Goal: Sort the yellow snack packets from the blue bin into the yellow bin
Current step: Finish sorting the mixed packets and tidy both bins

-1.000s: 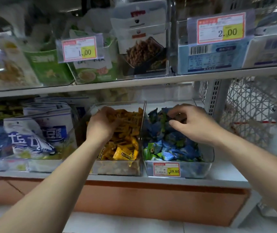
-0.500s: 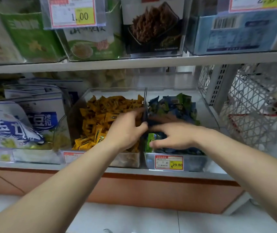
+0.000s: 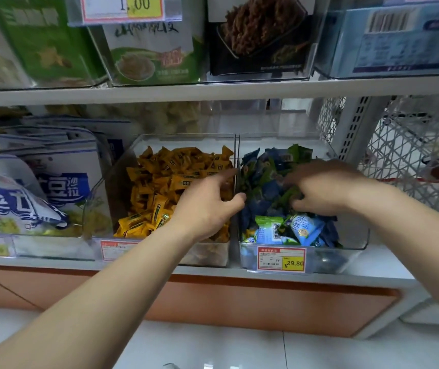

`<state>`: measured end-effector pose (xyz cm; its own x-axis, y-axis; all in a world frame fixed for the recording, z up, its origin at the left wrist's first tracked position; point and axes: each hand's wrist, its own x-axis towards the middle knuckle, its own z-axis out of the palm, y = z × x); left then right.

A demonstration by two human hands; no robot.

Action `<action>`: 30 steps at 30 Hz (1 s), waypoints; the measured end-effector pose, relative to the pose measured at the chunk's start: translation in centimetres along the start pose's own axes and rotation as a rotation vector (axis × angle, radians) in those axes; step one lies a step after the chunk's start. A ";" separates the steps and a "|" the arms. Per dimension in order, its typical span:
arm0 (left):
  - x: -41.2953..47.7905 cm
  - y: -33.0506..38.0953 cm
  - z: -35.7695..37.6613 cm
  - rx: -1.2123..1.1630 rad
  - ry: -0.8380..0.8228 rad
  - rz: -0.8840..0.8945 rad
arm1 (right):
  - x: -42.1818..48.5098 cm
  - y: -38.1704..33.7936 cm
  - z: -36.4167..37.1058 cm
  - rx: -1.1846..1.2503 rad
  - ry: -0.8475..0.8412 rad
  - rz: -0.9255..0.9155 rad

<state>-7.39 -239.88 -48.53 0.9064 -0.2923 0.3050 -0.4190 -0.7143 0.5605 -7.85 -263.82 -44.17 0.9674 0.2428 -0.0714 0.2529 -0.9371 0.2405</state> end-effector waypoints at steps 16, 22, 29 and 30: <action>-0.4 -0.4 -0.1 -0.046 -0.017 -0.012 | 0.6 -1.8 0.1 0.118 -0.165 -0.111; -0.4 -0.2 0.0 -0.040 -0.003 -0.020 | 1.2 -3.7 -0.1 0.280 0.108 -0.220; -0.5 0.0 -0.3 -0.076 -0.012 -0.026 | 2.0 -4.5 2.7 0.290 -0.145 -0.226; -0.5 0.0 -0.3 -0.076 -0.013 -0.028 | 2.2 -4.2 2.8 0.306 -0.166 -0.202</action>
<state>-7.90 -239.55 -48.48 0.9183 -0.2811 0.2787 -0.3957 -0.6720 0.6260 -6.85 -260.07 -48.03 0.8778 0.4092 -0.2489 0.3992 -0.9122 -0.0921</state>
